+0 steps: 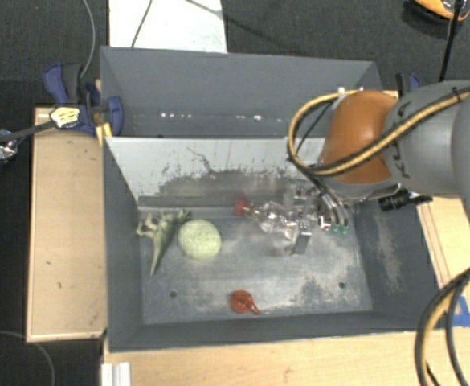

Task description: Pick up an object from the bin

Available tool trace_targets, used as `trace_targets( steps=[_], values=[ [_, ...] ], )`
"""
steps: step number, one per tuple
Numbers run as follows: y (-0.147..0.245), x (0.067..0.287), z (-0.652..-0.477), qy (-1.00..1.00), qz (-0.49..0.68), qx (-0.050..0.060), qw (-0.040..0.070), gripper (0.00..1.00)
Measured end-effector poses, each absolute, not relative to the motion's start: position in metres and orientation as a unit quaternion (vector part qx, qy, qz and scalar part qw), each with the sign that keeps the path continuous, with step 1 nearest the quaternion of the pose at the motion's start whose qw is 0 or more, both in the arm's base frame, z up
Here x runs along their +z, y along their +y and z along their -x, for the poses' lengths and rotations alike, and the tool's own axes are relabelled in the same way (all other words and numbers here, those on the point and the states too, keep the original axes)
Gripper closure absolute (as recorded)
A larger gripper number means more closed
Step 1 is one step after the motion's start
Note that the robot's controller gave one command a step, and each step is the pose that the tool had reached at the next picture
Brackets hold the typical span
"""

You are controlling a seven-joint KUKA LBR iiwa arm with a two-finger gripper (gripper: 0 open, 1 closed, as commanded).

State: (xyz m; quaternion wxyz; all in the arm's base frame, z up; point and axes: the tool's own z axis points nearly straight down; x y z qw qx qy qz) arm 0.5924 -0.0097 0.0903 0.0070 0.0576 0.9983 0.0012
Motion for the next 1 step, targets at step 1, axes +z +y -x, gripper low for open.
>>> trace_targets(
  steps=[1],
  values=[
    [-0.0166, 0.0713, -0.5896, 0.998, -0.065, 0.001, 0.007, 1.00]
  ],
)
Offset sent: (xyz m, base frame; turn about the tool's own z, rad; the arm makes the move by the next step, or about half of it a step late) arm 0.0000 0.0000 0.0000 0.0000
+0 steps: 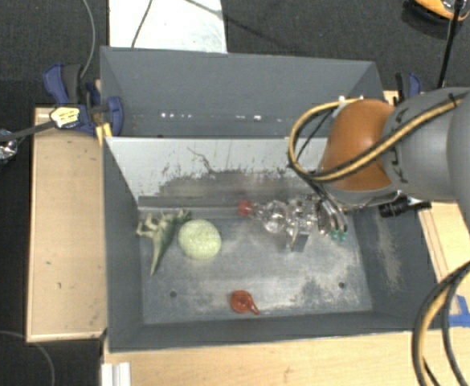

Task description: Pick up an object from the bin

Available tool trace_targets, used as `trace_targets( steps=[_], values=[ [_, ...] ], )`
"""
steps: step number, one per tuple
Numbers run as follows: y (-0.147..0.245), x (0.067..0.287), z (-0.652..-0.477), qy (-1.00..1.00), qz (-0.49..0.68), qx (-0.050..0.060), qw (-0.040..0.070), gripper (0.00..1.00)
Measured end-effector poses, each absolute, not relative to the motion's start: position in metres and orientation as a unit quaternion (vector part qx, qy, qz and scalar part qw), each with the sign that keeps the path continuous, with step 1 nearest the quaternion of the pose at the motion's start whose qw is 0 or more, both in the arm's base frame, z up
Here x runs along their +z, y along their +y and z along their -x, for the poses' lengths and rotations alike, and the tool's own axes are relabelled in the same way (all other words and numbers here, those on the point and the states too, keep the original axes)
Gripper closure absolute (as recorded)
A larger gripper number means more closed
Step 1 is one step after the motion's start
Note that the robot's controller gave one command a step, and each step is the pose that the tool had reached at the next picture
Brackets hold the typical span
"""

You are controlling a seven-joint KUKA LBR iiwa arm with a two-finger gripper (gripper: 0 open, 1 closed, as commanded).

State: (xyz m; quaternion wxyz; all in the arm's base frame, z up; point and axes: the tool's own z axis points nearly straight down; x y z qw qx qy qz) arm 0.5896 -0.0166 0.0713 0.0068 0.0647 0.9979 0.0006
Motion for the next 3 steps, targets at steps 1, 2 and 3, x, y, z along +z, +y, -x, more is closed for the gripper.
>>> trace_targets(
  steps=[1, 2, 3],
  values=[
    [-0.016, 0.071, -0.589, 0.998, -0.064, 0.001, 0.006, 1.00],
    [-0.016, 0.076, -0.588, 0.998, -0.064, 0.001, 0.004, 1.00],
    [-0.016, 0.090, -0.588, 0.998, -0.064, 0.001, 0.005, 1.00]
  ],
)
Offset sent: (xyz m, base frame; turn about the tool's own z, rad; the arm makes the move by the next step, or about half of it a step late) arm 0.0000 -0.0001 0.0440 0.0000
